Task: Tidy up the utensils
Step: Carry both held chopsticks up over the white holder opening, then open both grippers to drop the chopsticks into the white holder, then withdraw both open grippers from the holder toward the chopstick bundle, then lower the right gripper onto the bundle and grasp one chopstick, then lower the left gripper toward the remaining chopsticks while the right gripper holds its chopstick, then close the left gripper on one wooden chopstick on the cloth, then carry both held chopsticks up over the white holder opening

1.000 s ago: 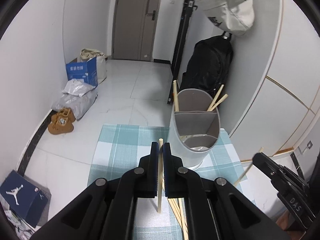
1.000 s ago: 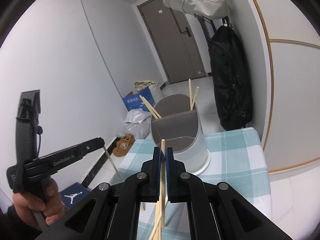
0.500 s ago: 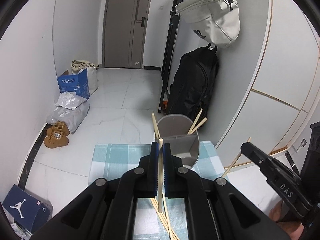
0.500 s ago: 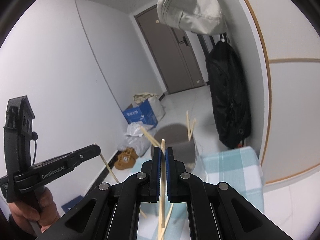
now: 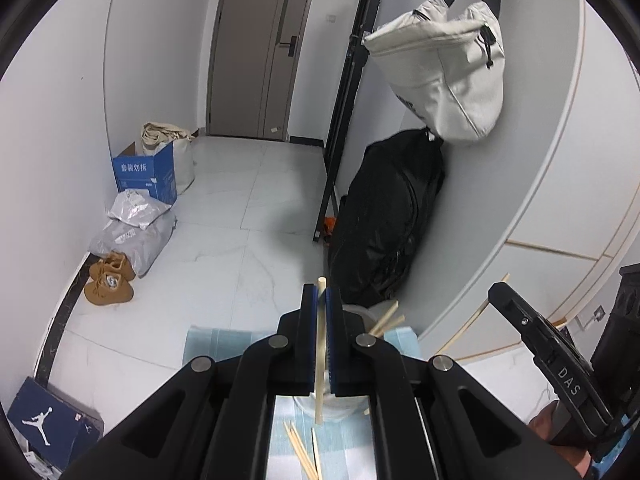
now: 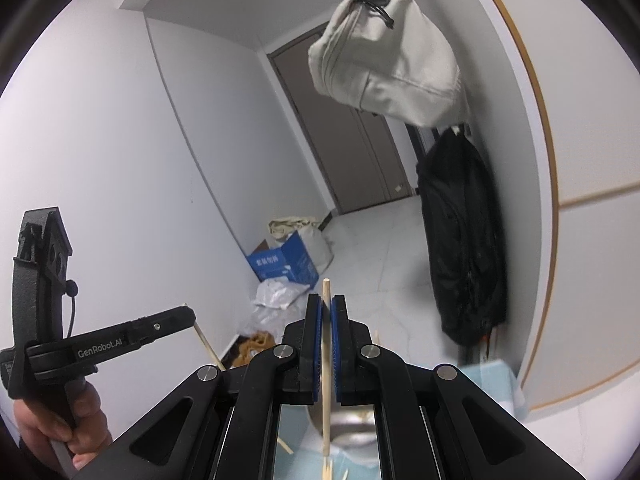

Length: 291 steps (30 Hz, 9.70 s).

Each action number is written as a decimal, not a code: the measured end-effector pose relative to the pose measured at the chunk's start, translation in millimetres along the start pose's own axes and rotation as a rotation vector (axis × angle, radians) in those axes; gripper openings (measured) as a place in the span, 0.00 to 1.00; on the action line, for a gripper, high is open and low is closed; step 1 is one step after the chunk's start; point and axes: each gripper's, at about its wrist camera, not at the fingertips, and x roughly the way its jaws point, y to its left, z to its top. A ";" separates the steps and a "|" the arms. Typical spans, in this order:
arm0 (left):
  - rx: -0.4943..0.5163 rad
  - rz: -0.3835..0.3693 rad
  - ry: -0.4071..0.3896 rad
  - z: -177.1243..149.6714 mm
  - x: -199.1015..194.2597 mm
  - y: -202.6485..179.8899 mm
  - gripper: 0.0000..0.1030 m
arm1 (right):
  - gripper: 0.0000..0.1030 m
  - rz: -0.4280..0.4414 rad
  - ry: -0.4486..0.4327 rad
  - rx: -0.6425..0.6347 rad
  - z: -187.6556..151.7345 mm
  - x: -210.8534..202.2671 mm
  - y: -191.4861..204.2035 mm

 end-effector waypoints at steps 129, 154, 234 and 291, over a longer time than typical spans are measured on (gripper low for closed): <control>-0.207 0.125 0.152 -148.2 64.3 108.2 0.72 | 0.51 -0.055 0.618 -0.131 -211.8 87.4 18.4; -0.354 0.123 0.184 -149.4 61.1 155.9 0.72 | 0.21 -0.259 0.792 -0.288 -240.5 160.6 25.3; -0.009 0.284 0.531 -184.5 159.5 51.5 0.74 | 0.04 -0.043 0.220 0.293 -147.6 -4.4 -84.0; 0.057 0.022 0.033 -132.5 22.8 9.3 0.02 | 0.03 -0.027 0.118 0.041 -145.6 -32.8 -20.8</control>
